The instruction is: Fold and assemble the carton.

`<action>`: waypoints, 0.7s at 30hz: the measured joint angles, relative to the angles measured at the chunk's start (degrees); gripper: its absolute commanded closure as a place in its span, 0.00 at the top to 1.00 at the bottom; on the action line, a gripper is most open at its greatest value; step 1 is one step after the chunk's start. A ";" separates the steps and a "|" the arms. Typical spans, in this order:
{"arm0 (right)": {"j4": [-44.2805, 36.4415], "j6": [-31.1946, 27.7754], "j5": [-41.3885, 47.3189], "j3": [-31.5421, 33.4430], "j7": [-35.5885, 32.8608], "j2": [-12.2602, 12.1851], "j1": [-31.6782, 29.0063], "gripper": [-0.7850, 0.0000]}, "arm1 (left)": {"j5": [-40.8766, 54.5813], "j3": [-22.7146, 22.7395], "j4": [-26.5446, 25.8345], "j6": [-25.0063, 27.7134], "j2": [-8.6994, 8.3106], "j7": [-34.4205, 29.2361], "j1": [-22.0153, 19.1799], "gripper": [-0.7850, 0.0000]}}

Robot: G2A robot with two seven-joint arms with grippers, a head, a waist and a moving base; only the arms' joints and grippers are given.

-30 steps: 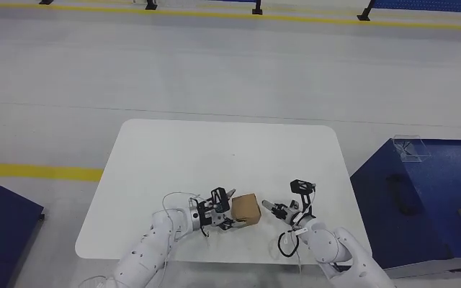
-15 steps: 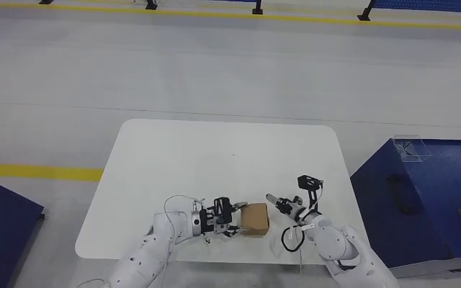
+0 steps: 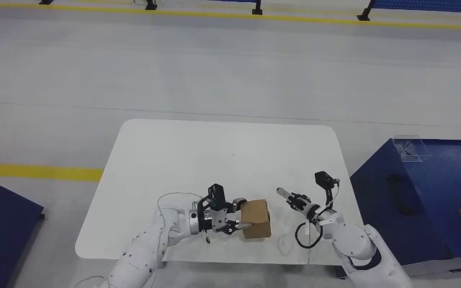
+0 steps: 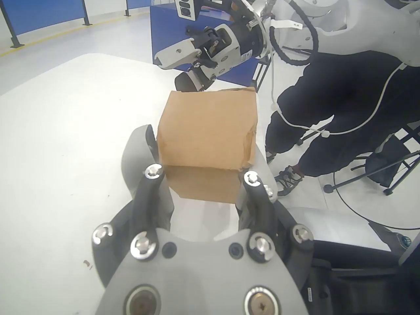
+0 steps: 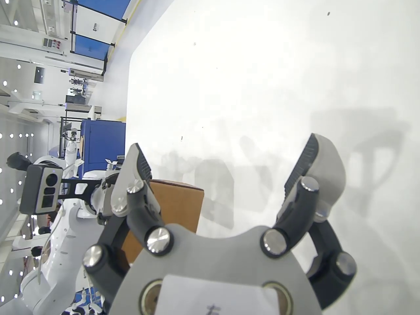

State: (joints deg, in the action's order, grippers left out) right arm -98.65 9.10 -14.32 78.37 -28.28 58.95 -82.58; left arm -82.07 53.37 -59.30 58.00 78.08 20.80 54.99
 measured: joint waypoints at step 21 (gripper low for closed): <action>-0.51 0.66 -1.38 -0.93 0.30 0.50 -0.28 1.00 | 59.49 -2.08 16.09 -15.01 4.41 -44.78 -7.75 1.00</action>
State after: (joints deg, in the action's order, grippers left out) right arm -99.16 9.76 -15.70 77.44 -27.98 59.45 -82.86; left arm -22.58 51.29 -43.21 42.99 82.50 -23.98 47.24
